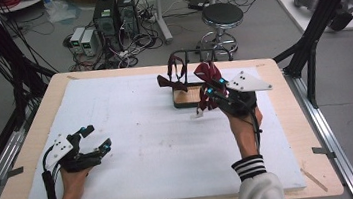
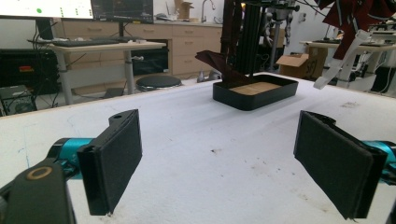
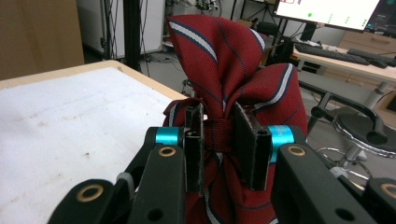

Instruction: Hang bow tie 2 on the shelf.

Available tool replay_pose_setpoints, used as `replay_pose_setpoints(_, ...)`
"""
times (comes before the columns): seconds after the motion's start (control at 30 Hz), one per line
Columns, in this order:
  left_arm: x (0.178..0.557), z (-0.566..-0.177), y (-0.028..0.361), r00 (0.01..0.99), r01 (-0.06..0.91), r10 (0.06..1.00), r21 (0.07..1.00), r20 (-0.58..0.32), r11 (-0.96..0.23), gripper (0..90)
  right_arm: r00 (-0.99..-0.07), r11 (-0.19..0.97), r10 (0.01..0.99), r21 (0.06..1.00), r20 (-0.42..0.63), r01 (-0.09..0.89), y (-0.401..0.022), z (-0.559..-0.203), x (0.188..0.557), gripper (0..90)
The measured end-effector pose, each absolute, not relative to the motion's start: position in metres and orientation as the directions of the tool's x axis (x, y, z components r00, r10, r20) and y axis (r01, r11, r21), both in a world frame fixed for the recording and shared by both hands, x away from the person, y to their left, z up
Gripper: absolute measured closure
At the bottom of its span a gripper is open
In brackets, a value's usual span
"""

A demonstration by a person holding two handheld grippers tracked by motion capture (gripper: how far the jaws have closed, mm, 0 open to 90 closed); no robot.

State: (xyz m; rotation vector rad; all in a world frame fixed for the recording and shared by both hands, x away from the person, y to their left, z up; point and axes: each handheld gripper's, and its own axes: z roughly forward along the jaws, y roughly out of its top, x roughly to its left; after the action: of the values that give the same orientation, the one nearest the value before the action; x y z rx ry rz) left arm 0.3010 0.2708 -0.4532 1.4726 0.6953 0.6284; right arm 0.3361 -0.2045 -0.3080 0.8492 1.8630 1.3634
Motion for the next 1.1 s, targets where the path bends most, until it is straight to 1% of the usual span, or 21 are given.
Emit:
replay_pose_setpoints(0.27, 0.301, -0.453, 0.271, 0.661, 0.04, 0.749, 0.999, -0.036, 0.012, 15.6, -0.557, 0.252, 0.816, 0.962, -0.151, 0.107, -0.205, -0.297, 0.351, 74.4)
replay_pose_setpoints(0.43, 0.301, -0.453, 0.271, 0.662, 0.041, 0.748, 0.999, -0.037, 0.013, 15.6, -0.553, 0.237, 0.822, 0.965, -0.136, 0.115, -0.206, -0.294, 0.359, 74.4)
replay_pose_setpoints(0.53, 0.301, -0.453, 0.271, 0.663, 0.041, 0.748, 0.999, -0.037, 0.014, 15.6, -0.553, 0.198, 0.827, 0.974, -0.107, 0.109, -0.208, -0.292, 0.365, 74.4)
replay_pose_setpoints(1.1, 0.302, -0.453, 0.271, 0.664, 0.044, 0.747, 0.999, -0.045, 0.021, 15.6, -0.53, 0.193, 0.84, 0.976, -0.113, 0.098, -0.204, -0.276, 0.395, 74.4)
